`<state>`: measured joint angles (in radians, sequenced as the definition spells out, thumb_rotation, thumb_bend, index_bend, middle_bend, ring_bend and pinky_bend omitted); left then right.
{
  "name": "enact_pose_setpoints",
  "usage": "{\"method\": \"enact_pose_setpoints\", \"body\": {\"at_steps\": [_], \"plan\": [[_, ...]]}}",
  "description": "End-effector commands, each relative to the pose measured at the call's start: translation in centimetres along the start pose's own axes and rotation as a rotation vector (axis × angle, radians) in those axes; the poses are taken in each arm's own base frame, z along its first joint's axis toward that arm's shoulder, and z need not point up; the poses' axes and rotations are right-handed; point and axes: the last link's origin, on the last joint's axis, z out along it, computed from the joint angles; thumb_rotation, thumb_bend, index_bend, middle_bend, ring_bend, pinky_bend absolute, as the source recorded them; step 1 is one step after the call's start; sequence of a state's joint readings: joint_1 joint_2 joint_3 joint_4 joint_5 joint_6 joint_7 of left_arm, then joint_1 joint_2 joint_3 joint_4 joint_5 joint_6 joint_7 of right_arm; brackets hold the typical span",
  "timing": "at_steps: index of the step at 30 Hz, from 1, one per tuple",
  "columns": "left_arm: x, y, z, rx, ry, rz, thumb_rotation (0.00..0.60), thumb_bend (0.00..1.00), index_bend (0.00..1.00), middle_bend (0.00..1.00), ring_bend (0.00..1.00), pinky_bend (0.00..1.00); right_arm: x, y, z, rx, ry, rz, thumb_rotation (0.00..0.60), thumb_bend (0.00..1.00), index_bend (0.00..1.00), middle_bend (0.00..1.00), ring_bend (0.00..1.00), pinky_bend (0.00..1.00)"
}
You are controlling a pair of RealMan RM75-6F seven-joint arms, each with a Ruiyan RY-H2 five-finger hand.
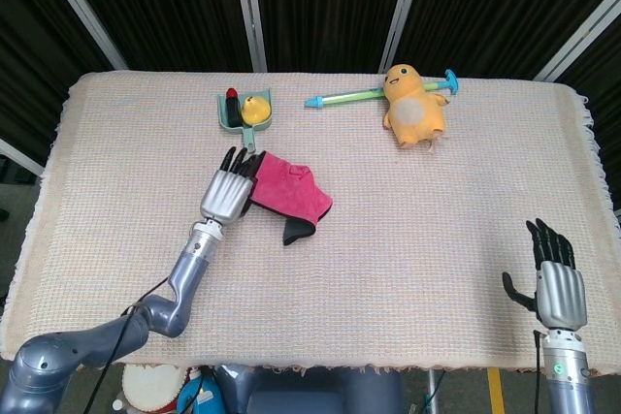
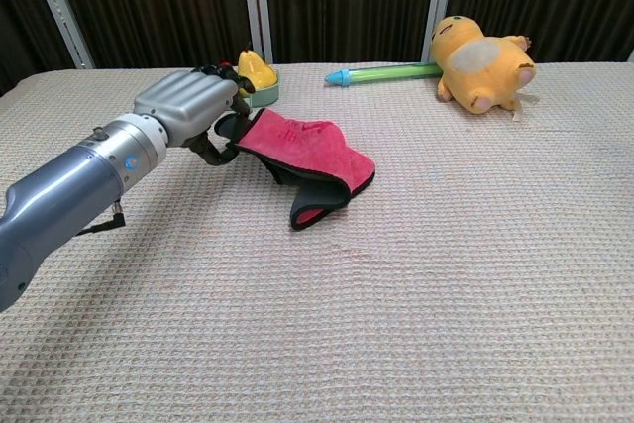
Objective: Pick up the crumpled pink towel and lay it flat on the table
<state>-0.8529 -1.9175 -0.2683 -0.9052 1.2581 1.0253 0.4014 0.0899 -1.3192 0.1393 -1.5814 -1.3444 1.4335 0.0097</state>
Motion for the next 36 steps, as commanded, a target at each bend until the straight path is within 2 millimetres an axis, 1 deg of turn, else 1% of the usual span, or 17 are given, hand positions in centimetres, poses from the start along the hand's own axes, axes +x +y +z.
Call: {"method": "enact_pose_setpoints", "body": {"at_steps": [1, 3, 4, 5, 8, 14, 19, 23, 29, 36], "plan": [[2.6, -0.1, 0.5, -0.028, 0.057, -0.004, 0.600, 0.48, 0.61, 0.11, 0.00, 0.00, -0.1, -0.1, 0.0, 0.003, -0.006, -0.002, 0.600, 0.38, 0.00, 0.00, 0.00, 0.00], [4.4, 0.2, 0.8, -0.047, 0.075, -0.014, 0.600, 0.48, 0.61, 0.11, 0.00, 0.00, -0.3, -0.2, 0.0, 0.007, -0.012, -0.001, 0.600, 0.38, 0.00, 0.00, 0.00, 0.00], [6.4, 0.7, 1.5, -0.063, 0.103, -0.034, 0.600, 0.48, 0.61, 0.11, 0.00, 0.00, -0.4, -0.4, 0.1, 0.014, -0.017, 0.004, 0.600, 0.38, 0.00, 0.00, 0.00, 0.00], [7.4, 0.9, 1.8, -0.070, 0.099, -0.039, 0.600, 0.48, 0.61, 0.11, 0.00, 0.00, -0.4, -0.6, 0.1, 0.016, -0.018, 0.009, 0.600, 0.38, 0.00, 0.00, 0.00, 0.00], [9.4, 1.4, 2.3, -0.078, 0.081, -0.037, 0.600, 0.48, 0.61, 0.11, 0.00, 0.00, -0.3, -0.9, 0.3, 0.022, -0.016, 0.020, 0.600, 0.38, 0.00, 0.00, 0.00, 0.00], [12.6, 2.9, 3.6, -0.081, 0.060, -0.029, 0.600, 0.48, 0.62, 0.12, 0.00, 0.00, -0.5, -1.5, 0.8, 0.018, -0.034, 0.056, 0.600, 0.38, 0.00, 0.00, 0.00, 0.00], [14.8, 4.4, 4.7, -0.081, 0.054, -0.042, 0.600, 0.48, 0.63, 0.12, 0.00, 0.01, -0.7, -2.0, 1.4, 0.016, -0.051, 0.073, 0.600, 0.38, 0.00, 0.00, 0.00, 0.00], [15.9, 5.6, 5.5, -0.081, 0.052, -0.032, 0.600, 0.48, 0.64, 0.12, 0.00, 0.01, -0.6, -2.3, 2.1, 0.010, -0.061, 0.092, 0.600, 0.38, 0.00, 0.00, 0.00, 0.00], [17.2, 7.0, 6.8, -0.054, 0.023, -0.086, 0.600, 0.47, 0.65, 0.13, 0.00, 0.01, -0.6, -2.9, 3.1, -0.004, -0.079, 0.118, 0.600, 0.38, 0.00, 0.00, 0.00, 0.00], [18.6, 8.5, 8.7, 0.028, -0.062, -0.208, 0.600, 0.48, 0.68, 0.14, 0.00, 0.01, -1.0, -3.4, 4.3, -0.020, -0.102, 0.140, 0.600, 0.38, 0.00, 0.00, 0.00, 0.00]]}}
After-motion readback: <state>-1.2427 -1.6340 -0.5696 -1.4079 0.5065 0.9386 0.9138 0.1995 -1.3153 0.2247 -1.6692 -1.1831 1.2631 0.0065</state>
